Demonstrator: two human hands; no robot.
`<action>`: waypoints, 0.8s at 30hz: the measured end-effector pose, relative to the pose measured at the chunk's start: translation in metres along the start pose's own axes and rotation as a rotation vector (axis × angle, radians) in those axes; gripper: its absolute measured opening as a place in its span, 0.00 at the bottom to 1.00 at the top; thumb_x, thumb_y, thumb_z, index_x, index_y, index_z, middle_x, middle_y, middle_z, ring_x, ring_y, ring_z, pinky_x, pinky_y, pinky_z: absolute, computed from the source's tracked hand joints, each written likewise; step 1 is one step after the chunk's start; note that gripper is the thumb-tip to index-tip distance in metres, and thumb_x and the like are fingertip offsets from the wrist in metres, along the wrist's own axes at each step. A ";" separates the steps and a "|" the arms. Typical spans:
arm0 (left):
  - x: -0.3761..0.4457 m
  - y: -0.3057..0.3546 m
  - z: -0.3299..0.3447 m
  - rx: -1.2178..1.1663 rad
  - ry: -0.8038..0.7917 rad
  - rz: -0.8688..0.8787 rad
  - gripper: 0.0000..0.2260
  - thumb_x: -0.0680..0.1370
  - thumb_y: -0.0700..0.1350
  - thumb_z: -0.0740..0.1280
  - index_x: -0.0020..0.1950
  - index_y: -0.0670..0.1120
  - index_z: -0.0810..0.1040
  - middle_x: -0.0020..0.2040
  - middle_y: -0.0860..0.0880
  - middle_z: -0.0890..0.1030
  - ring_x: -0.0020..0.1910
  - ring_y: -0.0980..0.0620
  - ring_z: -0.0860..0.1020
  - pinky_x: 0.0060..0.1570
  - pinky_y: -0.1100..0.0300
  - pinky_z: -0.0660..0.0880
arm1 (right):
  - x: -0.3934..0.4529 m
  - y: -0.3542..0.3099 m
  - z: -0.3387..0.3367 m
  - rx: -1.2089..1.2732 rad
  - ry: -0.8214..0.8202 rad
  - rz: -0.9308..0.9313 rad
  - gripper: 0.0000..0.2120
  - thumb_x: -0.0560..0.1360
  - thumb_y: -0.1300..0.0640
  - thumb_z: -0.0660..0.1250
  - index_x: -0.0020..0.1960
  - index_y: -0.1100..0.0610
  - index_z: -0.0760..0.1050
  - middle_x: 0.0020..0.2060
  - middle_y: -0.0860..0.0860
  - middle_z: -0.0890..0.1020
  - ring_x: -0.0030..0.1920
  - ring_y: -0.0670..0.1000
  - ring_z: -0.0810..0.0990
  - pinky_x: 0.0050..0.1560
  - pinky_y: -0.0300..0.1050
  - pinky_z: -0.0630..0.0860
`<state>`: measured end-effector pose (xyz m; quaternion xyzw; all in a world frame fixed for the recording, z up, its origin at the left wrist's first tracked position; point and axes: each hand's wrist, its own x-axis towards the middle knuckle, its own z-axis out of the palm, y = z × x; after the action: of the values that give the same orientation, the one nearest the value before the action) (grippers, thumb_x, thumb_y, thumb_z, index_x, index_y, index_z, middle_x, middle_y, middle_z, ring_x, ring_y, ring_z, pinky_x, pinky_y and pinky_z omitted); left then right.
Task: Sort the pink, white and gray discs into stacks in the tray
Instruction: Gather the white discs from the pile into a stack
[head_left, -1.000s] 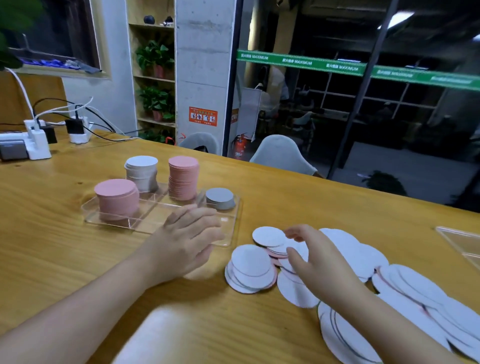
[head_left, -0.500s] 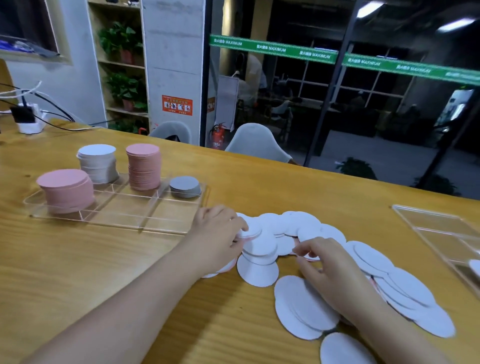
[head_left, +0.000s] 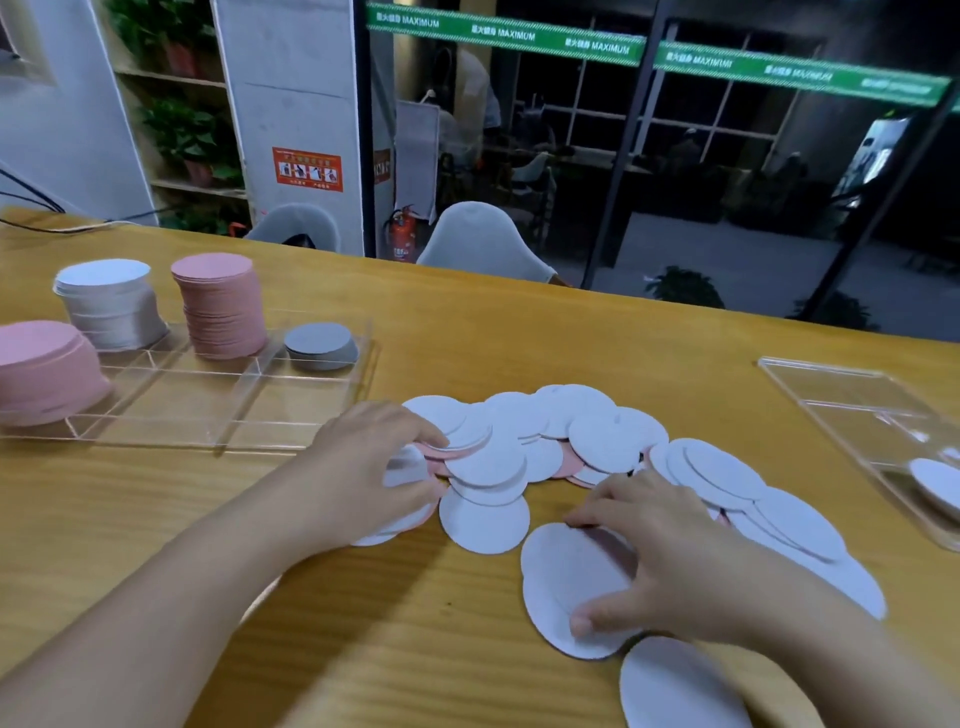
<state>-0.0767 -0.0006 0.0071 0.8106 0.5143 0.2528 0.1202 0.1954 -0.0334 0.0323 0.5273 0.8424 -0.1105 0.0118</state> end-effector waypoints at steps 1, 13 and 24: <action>0.000 0.002 0.004 -0.011 -0.016 0.021 0.17 0.63 0.68 0.55 0.50 0.69 0.67 0.52 0.70 0.70 0.57 0.67 0.64 0.58 0.67 0.61 | -0.002 -0.002 -0.001 0.002 -0.015 0.010 0.40 0.57 0.28 0.64 0.67 0.38 0.64 0.54 0.33 0.62 0.59 0.41 0.57 0.54 0.39 0.58; -0.008 0.029 0.015 -0.203 -0.055 0.009 0.11 0.71 0.63 0.62 0.52 0.68 0.70 0.53 0.69 0.72 0.58 0.65 0.68 0.52 0.75 0.65 | -0.008 -0.011 -0.005 0.040 0.093 -0.082 0.33 0.67 0.37 0.68 0.69 0.40 0.63 0.56 0.37 0.68 0.58 0.39 0.63 0.55 0.31 0.61; -0.011 0.069 0.039 -0.861 -0.061 -0.211 0.18 0.68 0.55 0.69 0.56 0.64 0.71 0.42 0.56 0.81 0.38 0.47 0.81 0.46 0.46 0.79 | 0.006 -0.020 0.015 0.336 0.484 -0.242 0.35 0.65 0.40 0.67 0.69 0.51 0.67 0.57 0.40 0.72 0.59 0.33 0.68 0.58 0.25 0.63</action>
<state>-0.0064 -0.0382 0.0019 0.6368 0.4380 0.4065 0.4872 0.1732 -0.0397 0.0205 0.4288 0.8473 -0.1198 -0.2896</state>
